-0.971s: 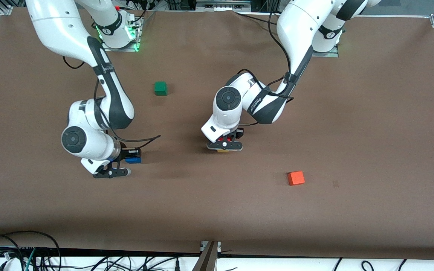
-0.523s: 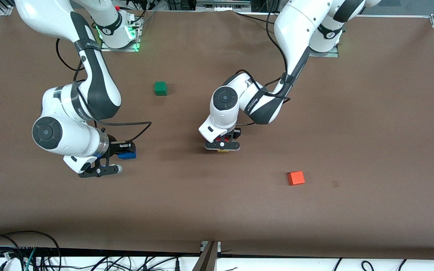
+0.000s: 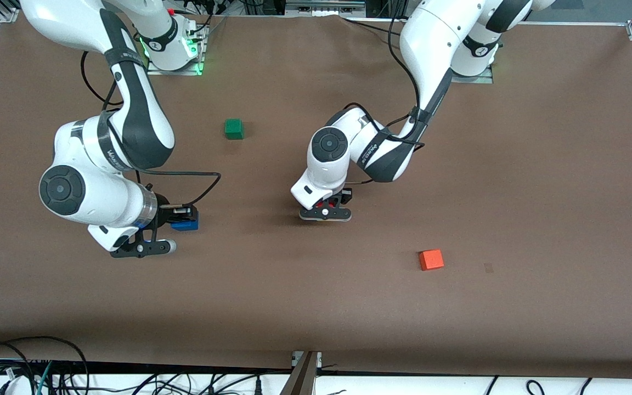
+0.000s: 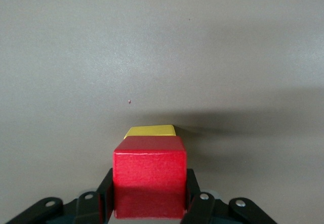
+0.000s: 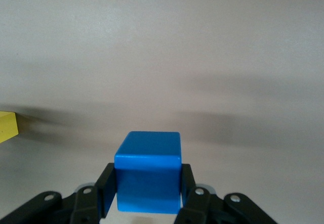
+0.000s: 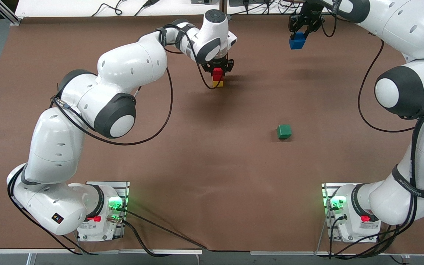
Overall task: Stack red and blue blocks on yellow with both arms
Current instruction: 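Lower the red cube onto the yellow cube while the right gripper grasps blue, then open the left gripper and withdraw while the right gripper carries blue over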
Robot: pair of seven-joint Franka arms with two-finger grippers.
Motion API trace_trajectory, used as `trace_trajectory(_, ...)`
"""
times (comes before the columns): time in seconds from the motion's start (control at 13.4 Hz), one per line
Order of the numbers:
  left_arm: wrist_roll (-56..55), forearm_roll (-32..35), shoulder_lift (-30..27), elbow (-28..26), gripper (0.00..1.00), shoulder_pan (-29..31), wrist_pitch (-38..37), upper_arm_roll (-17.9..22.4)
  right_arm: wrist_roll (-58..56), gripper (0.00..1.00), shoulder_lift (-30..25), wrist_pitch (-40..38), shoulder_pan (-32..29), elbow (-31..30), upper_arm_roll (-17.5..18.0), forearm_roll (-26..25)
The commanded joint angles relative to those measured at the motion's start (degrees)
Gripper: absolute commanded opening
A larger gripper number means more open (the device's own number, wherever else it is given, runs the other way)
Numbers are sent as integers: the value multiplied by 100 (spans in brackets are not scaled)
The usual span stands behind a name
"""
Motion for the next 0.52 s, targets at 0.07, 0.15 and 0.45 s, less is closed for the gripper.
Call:
trace_trajectory(0.07, -139, 44, 19, 276, 100, -9, -119, 53, 222, 53, 45, -141, 64, 174, -5, 62)
trace_trajectory(0.15, -139, 9, -34, 372, 100, 9, -259, 53, 248, 53, 45, -132, 108, 174, -5, 53)
trace_trajectory(0.45, -51, -18, -61, 1197, 100, 474, -1488, -17, 676, 53, 45, -114, 257, 174, 4, 79)
